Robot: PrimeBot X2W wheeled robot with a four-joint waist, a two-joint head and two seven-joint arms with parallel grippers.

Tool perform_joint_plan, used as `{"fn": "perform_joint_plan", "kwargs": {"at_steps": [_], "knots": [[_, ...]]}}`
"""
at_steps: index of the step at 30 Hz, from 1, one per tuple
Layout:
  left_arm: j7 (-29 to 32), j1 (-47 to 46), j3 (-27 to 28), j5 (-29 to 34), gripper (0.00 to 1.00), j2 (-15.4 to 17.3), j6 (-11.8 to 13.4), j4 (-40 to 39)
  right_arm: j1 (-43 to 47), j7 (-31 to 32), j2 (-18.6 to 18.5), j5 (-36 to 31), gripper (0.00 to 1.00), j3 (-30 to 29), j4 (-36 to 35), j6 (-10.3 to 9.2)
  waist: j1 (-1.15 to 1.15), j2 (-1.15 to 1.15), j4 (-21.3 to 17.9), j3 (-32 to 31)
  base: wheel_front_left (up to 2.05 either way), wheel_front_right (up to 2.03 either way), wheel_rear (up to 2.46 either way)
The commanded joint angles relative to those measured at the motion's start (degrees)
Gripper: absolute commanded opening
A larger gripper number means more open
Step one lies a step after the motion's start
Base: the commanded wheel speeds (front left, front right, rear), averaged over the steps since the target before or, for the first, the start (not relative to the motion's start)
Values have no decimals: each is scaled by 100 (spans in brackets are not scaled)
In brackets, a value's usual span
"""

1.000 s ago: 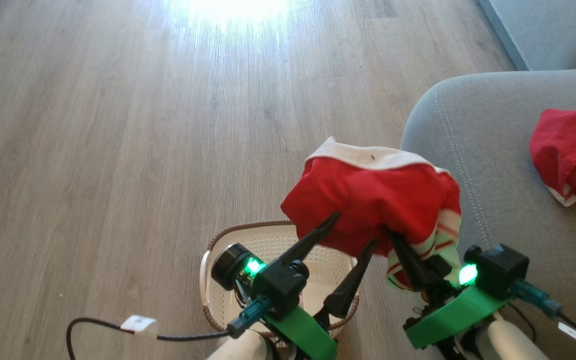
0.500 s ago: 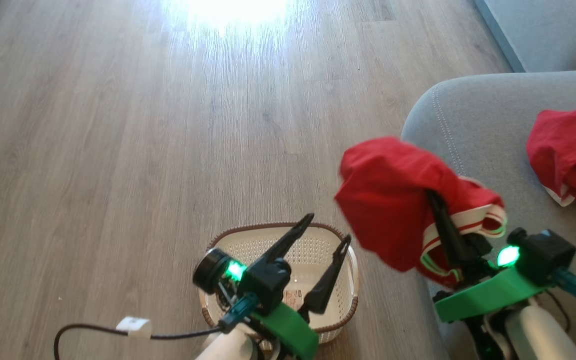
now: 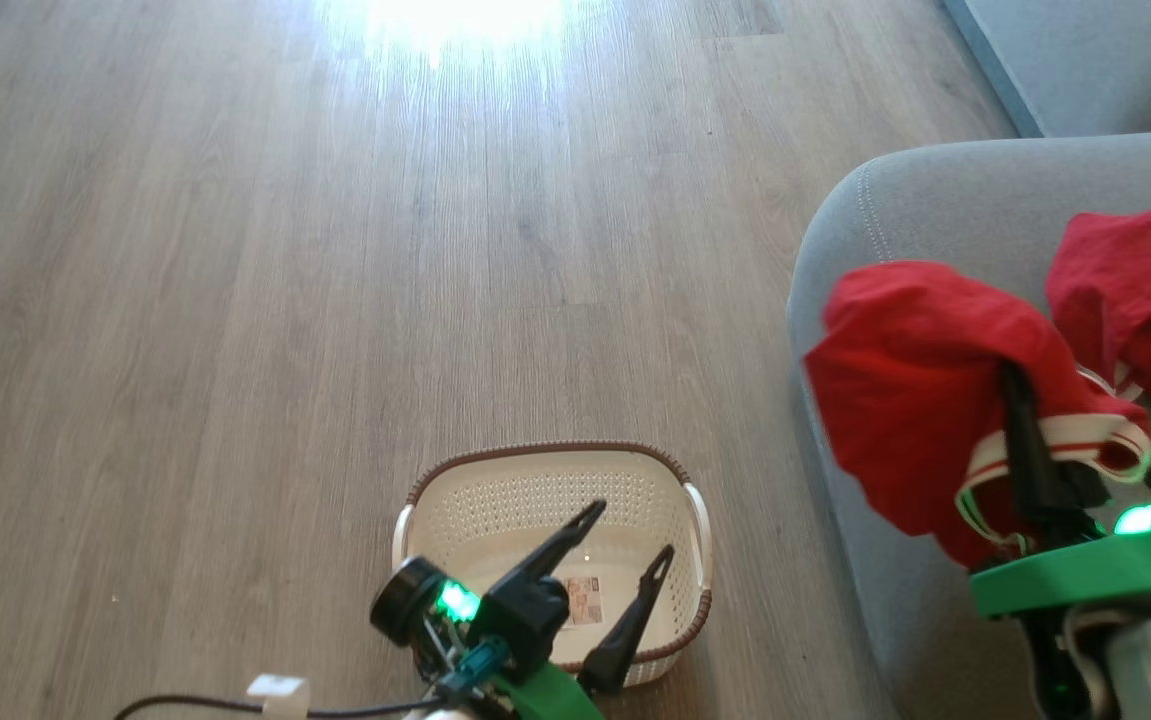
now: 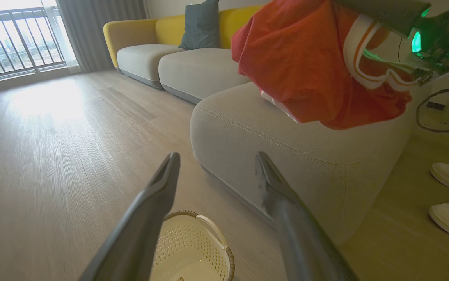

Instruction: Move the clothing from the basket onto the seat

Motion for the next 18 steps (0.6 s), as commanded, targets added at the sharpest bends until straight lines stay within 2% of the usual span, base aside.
{"fn": "perform_joint_plan", "kwargs": {"at_steps": [1,6,18], "knots": [[-30,-135,221,31,100,-16,-13,-151,-94,-54,-41,-93,0,52,-147,-1,0,0,-3,-3,0,0,0],[-30,-23,258,64,100,-16,-95,7,-32,-54,112,-82,0,-395,12,-1,0,0,-38,-14,0,0,0],[-30,84,169,-76,100,-16,-37,111,-10,-54,181,17,0,-377,226,-1,0,0,-139,-45,0,0,0]]}}
